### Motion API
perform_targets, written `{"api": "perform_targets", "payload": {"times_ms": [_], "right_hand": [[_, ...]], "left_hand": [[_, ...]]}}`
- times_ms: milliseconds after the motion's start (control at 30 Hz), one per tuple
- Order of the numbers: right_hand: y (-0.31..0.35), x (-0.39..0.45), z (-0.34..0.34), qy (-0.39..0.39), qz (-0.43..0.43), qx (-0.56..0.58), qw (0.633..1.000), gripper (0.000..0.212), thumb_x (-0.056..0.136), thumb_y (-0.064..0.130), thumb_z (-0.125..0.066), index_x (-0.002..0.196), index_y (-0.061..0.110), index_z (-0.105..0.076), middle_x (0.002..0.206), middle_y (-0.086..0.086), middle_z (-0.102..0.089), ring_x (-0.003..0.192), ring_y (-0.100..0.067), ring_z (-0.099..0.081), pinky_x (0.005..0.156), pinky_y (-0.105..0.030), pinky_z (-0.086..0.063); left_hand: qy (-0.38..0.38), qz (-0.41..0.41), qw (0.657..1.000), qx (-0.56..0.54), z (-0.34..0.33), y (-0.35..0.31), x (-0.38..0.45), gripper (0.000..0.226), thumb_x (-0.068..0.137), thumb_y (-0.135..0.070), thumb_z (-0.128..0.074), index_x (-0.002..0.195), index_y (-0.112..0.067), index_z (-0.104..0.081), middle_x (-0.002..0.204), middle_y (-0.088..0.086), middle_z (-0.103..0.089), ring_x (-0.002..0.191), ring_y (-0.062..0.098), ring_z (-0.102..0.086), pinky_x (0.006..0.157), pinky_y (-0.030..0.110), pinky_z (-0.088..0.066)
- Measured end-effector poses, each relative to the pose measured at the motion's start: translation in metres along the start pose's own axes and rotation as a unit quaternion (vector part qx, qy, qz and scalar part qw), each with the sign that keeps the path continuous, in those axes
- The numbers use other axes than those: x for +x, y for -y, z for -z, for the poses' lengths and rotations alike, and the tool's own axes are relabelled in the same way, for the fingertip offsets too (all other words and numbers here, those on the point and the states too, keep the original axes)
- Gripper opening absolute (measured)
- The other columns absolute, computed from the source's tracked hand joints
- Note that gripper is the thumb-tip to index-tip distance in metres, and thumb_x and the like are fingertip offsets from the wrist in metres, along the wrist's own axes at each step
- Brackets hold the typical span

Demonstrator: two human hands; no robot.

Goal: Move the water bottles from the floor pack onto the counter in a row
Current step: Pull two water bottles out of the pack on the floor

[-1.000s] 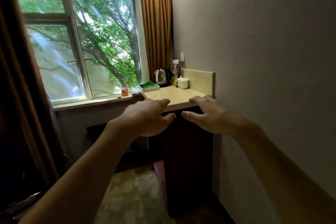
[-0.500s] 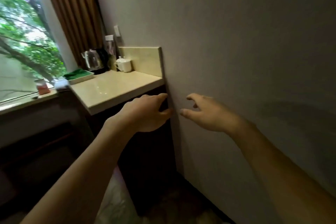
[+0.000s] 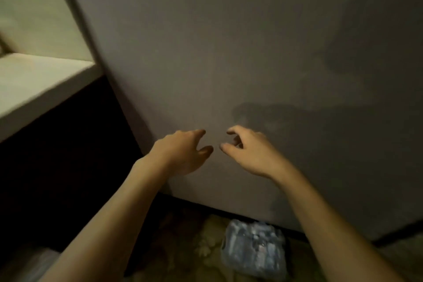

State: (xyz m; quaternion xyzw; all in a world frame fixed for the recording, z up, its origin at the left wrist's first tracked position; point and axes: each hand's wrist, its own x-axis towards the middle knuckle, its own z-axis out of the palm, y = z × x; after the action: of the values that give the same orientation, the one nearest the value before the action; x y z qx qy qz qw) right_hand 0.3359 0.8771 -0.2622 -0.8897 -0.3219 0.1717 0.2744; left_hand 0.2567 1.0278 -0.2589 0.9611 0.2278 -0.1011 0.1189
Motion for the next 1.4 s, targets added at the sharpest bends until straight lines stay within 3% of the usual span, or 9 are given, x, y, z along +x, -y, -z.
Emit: {"api": "perform_targets", "payload": {"times_ms": [267, 433, 600, 767, 1100, 1233, 1400], "right_hand": [[-0.102, 0.0, -0.061, 0.026, -0.149, 0.049, 0.987, 0.05, 0.094, 0.047, -0.051, 0.139, 0.027, -0.042, 0.128, 0.003, -0.057, 0.112, -0.015, -0.055, 0.094, -0.036, -0.048], [-0.172, 0.002, -0.112, 0.045, -0.238, 0.094, 0.966, 0.045, 0.093, 0.044, -0.051, 0.135, 0.028, -0.045, 0.12, 0.004, -0.06, 0.106, -0.015, -0.058, 0.092, -0.039, -0.051], [-0.241, 0.005, -0.156, 0.052, -0.297, 0.11, 0.947, 0.036, 0.092, 0.039, -0.052, 0.126, 0.027, -0.051, 0.118, 0.002, -0.062, 0.112, -0.021, -0.056, 0.091, -0.04, -0.052], [-0.307, 0.013, -0.194, 0.061, -0.325, 0.115, 0.937, 0.033, 0.094, 0.024, -0.049, 0.127, 0.02, -0.055, 0.123, -0.003, -0.062, 0.109, -0.02, -0.058, 0.092, -0.037, -0.051], [-0.408, 0.023, -0.315, 0.104, -0.408, 0.152, 0.894, 0.036, 0.095, 0.031, -0.051, 0.131, 0.026, -0.05, 0.13, -0.002, -0.058, 0.112, -0.02, -0.057, 0.097, -0.044, -0.048], [-0.436, 0.034, -0.354, 0.089, -0.413, 0.165, 0.891, 0.037, 0.095, 0.03, -0.051, 0.131, 0.021, -0.051, 0.13, -0.004, -0.057, 0.113, -0.02, -0.057, 0.097, -0.04, -0.048], [-0.471, 0.058, -0.394, 0.057, -0.417, 0.18, 0.889, 0.039, 0.096, 0.025, -0.051, 0.134, 0.015, -0.051, 0.133, -0.007, -0.056, 0.118, -0.022, -0.055, 0.099, -0.036, -0.046]], "left_hand": [[0.136, -0.071, 0.985, -0.077, -0.105, -0.018, 0.064, 0.062, 0.093, -0.059, -0.044, 0.149, -0.034, -0.031, 0.136, -0.004, -0.058, 0.12, 0.022, -0.058, 0.102, 0.042, -0.046], [0.181, -0.064, 0.973, -0.13, -0.179, -0.032, 0.094, 0.053, 0.096, -0.051, -0.047, 0.144, -0.031, -0.04, 0.13, -0.002, -0.061, 0.116, 0.02, -0.059, 0.1, 0.042, -0.047], [0.225, -0.056, 0.962, -0.147, -0.258, -0.04, 0.119, 0.04, 0.095, -0.046, -0.049, 0.13, -0.029, -0.055, 0.118, -0.001, -0.066, 0.108, 0.022, -0.062, 0.094, 0.042, -0.051], [0.264, -0.04, 0.95, -0.162, -0.345, -0.06, 0.14, 0.047, 0.095, -0.048, -0.05, 0.137, -0.027, -0.052, 0.125, 0.002, -0.065, 0.112, 0.021, -0.061, 0.097, 0.039, -0.049], [0.343, -0.037, 0.927, -0.149, -0.504, -0.069, 0.182, 0.046, 0.096, -0.049, -0.046, 0.137, -0.028, -0.049, 0.128, -0.002, -0.063, 0.119, 0.018, -0.057, 0.1, 0.031, -0.044], [0.364, -0.044, 0.919, -0.147, -0.551, -0.066, 0.202, 0.047, 0.098, -0.046, -0.046, 0.14, -0.024, -0.048, 0.123, 0.0, -0.066, 0.112, 0.018, -0.06, 0.096, 0.029, -0.046], [0.363, -0.052, 0.917, -0.16, -0.609, -0.066, 0.221, 0.049, 0.098, -0.044, -0.047, 0.142, -0.023, -0.045, 0.132, 0.001, -0.061, 0.119, 0.017, -0.057, 0.095, 0.025, -0.044]]}}
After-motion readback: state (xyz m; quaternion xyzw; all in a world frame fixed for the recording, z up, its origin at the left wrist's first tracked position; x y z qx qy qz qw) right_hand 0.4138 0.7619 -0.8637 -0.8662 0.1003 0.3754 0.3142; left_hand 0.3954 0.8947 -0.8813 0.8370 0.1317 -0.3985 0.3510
